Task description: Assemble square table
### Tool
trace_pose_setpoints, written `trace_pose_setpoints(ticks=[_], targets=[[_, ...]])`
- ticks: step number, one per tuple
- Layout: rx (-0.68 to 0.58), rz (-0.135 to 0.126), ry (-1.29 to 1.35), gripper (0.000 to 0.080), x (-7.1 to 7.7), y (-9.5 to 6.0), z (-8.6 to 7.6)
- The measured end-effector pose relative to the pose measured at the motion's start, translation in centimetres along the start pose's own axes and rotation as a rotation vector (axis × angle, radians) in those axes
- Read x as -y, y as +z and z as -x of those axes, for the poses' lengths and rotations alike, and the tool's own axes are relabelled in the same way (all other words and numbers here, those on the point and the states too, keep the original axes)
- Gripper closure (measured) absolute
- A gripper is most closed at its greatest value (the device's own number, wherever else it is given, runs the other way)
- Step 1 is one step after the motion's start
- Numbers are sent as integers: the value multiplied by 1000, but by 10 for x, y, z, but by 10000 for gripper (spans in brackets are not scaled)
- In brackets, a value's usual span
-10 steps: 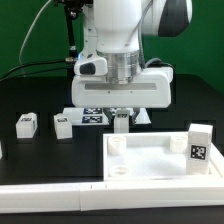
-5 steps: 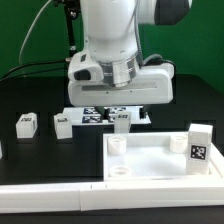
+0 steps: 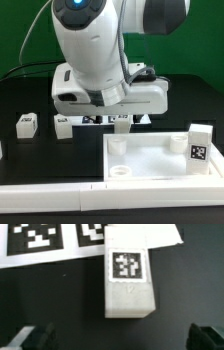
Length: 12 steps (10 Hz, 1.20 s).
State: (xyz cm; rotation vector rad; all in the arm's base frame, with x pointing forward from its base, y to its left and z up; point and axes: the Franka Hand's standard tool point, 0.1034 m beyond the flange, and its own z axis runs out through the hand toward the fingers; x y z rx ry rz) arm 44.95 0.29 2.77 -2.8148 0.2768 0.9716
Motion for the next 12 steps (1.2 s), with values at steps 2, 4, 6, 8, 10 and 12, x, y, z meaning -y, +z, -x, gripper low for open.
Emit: trace_pose_setpoints(ticks=[2,4,6,8,10,12], targets=[[77,-19,76,151,3,13,12],[157,-33,140,151,3,20,21],[152,-28,143,151,5,21,21],[114,-22,72,151,16,18,16],[125,-58,123,151,16,31,16],[166,-87,180,151,1,39,16]])
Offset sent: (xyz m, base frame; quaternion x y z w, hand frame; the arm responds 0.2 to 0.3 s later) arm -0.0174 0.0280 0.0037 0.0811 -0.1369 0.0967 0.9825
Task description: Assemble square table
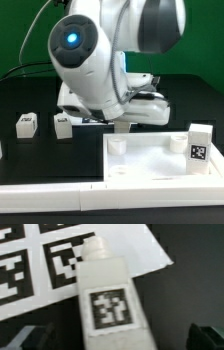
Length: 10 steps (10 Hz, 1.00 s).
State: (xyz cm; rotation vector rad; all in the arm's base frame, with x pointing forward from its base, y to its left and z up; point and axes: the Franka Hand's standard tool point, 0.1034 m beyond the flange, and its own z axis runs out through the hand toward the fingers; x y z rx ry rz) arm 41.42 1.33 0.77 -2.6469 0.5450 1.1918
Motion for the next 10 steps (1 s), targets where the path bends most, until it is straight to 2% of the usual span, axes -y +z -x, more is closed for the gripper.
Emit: trace_pose_setpoints(ticks=[1,2,4,6,7,8,10], targets=[[67,-18,37,151,-7,4,3],[89,-20,50,151,-9,4,3],[87,-15,56,151,-3,4,3],[87,-15,57,151,-3,4,3],[87,-16,58,187,-3,4,3],[87,-16,58,187,-3,4,3],[70,-16,58,517,-3,4,0]])
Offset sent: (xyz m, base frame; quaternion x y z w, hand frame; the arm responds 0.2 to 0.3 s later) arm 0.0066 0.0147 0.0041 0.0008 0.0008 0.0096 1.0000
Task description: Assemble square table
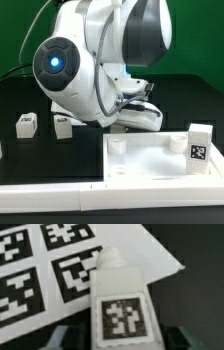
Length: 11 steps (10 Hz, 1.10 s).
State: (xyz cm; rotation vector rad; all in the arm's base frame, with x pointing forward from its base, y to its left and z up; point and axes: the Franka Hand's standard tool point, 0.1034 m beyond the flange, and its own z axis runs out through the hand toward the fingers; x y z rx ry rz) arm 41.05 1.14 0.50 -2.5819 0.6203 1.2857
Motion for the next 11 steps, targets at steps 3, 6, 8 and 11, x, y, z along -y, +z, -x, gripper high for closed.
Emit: trace_pose_setpoints(ticks=[3,6,8,11], targets=[[-73,-5,-13,517,12,-20,2],[-279,-49,-63,517,35,-86,26],[-452,-62,-81,515,39,-92,28],[-639,-80,-116,515,52,-120,23]])
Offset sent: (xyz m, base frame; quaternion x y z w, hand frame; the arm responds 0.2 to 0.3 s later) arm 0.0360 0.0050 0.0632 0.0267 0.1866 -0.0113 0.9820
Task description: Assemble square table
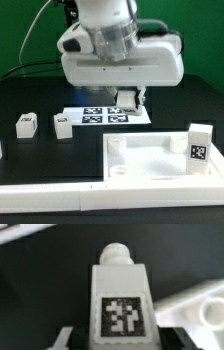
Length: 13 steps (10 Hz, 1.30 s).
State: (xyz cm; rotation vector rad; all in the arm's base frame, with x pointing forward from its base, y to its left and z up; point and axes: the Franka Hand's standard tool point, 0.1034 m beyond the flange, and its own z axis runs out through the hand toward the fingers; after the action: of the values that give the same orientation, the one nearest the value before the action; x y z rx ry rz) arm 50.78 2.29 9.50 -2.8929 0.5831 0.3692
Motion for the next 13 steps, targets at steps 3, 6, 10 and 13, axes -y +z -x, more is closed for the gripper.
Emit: trace_pose_setpoints(ticks=[3,6,10,13], targets=[[-248,1,-36,515,19,-38,-16],[-453,-9,-57,515,21,-37,-24],[-772,2,-165,515,35,-73,-95],[-926,20,-186,515,32,-68,-93]])
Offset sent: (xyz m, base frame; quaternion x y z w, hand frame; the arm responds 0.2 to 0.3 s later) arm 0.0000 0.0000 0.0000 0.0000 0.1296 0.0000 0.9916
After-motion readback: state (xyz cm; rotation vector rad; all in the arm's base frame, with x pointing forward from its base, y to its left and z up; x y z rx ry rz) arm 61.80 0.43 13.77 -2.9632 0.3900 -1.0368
